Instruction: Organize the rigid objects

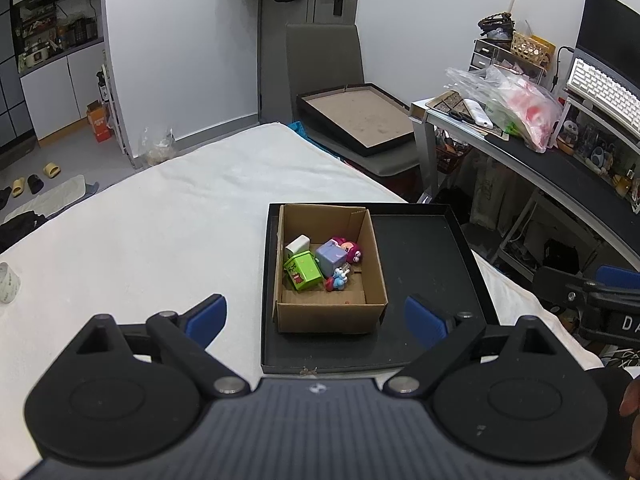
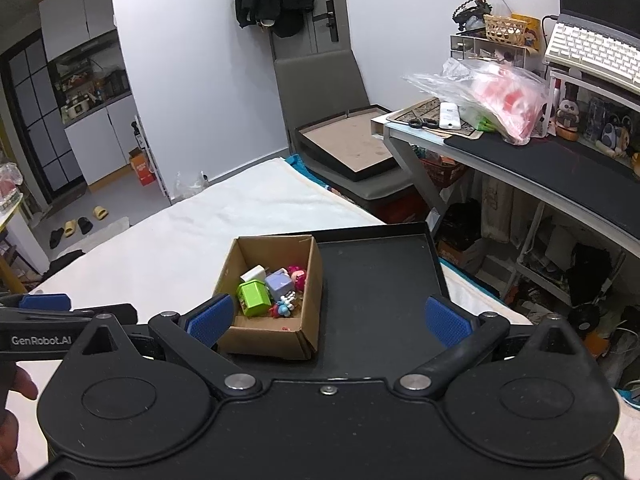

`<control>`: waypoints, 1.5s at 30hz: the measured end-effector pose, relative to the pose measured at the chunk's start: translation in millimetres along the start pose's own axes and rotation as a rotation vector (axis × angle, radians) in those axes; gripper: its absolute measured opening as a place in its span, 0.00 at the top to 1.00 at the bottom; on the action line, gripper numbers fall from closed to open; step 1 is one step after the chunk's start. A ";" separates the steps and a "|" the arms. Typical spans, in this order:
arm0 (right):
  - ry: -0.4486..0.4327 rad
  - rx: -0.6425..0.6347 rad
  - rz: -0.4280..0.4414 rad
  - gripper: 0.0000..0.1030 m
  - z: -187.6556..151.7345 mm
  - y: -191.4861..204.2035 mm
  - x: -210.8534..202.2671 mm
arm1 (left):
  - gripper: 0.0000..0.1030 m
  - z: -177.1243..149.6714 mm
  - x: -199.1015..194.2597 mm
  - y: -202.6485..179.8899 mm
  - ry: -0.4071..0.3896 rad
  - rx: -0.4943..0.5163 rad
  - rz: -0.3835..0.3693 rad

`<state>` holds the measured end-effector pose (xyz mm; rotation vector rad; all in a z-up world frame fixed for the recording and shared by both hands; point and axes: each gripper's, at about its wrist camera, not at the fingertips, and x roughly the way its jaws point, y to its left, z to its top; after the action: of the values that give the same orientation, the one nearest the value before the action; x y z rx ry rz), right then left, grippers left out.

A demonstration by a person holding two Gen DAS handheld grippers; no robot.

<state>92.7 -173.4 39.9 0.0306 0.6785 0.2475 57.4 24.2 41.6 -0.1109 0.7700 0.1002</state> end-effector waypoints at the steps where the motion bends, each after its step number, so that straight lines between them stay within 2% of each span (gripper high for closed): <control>1: 0.001 0.000 0.000 0.00 0.1 0.3 -0.2 | 0.08 -0.2 0.0 -0.1 0.001 -0.001 0.000; 45: -0.005 -0.007 0.020 0.00 -6.8 0.4 -6.0 | 0.08 -8.0 -8.5 5.2 -0.009 -0.007 0.006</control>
<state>83.9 -174.8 38.3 0.0317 0.6726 0.2690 45.2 27.8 41.5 -0.1150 0.7607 0.1094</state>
